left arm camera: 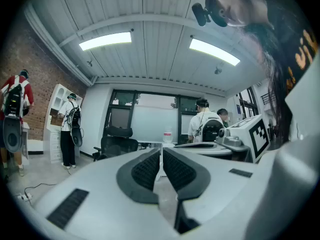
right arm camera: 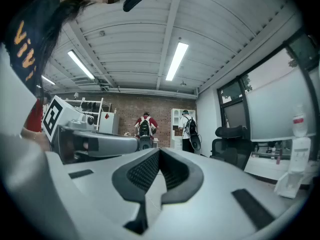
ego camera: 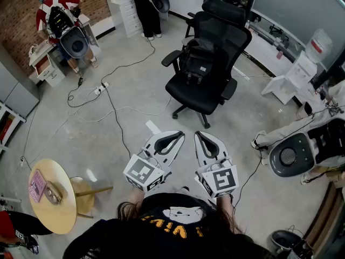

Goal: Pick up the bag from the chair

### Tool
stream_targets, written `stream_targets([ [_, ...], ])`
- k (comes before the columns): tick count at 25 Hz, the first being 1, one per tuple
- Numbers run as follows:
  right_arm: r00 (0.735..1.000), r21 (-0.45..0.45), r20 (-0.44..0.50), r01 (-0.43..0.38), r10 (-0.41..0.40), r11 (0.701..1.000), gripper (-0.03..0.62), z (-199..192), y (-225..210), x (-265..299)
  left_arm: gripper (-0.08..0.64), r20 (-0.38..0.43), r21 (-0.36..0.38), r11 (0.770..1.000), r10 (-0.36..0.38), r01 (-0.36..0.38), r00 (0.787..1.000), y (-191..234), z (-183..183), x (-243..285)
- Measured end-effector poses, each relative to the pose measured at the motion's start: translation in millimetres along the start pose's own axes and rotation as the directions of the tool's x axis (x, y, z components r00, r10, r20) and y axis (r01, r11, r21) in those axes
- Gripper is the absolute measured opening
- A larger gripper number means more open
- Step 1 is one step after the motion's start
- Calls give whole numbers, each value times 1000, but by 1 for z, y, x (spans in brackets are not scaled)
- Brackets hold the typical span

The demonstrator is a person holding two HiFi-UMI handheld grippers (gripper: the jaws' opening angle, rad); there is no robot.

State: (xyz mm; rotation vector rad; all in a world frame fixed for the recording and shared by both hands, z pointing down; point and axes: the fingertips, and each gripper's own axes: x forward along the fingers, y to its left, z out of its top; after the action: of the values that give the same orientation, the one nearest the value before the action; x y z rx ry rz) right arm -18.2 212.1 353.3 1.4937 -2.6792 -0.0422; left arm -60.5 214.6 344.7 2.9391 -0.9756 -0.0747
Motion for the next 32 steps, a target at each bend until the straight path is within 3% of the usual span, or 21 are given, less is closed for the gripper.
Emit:
stream_targets([
  [8, 1000, 4, 12, 0, 0, 1000, 3, 0, -19, -28, 25, 17, -24, 999, -24, 24, 1000, -33, -1, 20],
  [19, 998, 22, -4, -62, 62, 998, 5, -17, -24, -47, 25, -32, 19, 999, 38, -38, 999, -54, -11, 22],
  [32, 998, 52, 23, -61, 59, 997, 6, -19, -41, -36, 25, -45, 29, 997, 67, -66, 997, -36, -7, 33],
])
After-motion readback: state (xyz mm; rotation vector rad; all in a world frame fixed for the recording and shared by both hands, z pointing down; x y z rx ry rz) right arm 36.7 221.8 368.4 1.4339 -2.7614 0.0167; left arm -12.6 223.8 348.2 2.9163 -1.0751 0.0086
